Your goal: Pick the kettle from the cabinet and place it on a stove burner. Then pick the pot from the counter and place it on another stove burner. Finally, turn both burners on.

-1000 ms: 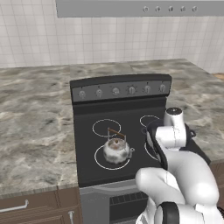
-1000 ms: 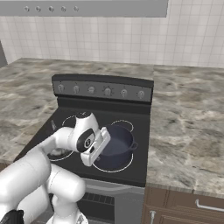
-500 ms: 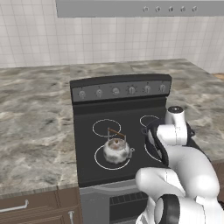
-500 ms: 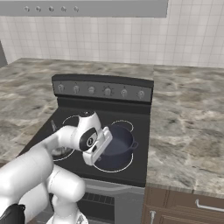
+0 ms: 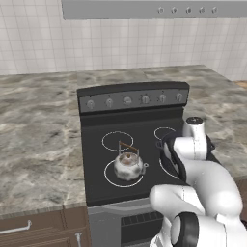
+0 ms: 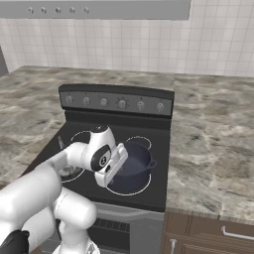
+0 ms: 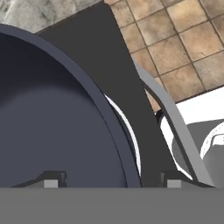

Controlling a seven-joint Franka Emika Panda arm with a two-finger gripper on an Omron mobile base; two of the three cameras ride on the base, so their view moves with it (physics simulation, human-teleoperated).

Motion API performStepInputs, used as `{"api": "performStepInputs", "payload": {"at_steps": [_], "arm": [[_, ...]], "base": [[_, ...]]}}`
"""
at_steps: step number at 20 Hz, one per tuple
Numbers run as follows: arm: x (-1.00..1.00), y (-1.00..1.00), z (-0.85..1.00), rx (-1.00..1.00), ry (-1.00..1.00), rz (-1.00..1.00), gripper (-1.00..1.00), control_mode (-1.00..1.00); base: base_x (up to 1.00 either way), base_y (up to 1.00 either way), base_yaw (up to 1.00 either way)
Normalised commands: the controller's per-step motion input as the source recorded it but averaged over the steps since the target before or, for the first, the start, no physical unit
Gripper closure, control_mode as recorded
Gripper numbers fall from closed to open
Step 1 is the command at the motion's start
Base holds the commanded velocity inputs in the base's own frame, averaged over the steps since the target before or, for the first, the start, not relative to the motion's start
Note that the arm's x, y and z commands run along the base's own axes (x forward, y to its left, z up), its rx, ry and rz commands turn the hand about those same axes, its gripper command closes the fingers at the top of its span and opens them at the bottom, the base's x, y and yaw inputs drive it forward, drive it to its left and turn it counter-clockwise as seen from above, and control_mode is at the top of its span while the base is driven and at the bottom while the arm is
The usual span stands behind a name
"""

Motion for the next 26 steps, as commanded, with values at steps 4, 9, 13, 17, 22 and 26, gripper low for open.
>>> {"api": "performStepInputs", "payload": {"at_steps": [4,9,13,17,22,26], "arm": [[0.00,0.00,0.02,0.00,-0.08,0.00,-1.00,-1.00],[0.00,0.00,0.20,-0.01,-0.04,0.00,-1.00,-1.00],[-0.01,0.00,0.33,-0.02,0.00,0.00,-1.00,-1.00],[-0.05,0.00,0.38,-0.05,0.00,0.00,-1.00,-1.00],[-0.04,0.04,0.37,-0.09,0.03,0.00,-1.00,-1.00],[-0.01,0.11,0.34,-0.10,0.01,0.00,-1.00,-1.00]], "base": [[0.00,0.00,0.00],[0.00,0.00,0.00],[0.00,0.00,0.00],[0.00,0.00,0.00],[0.00,0.00,0.00],[0.00,0.00,0.00]]}}
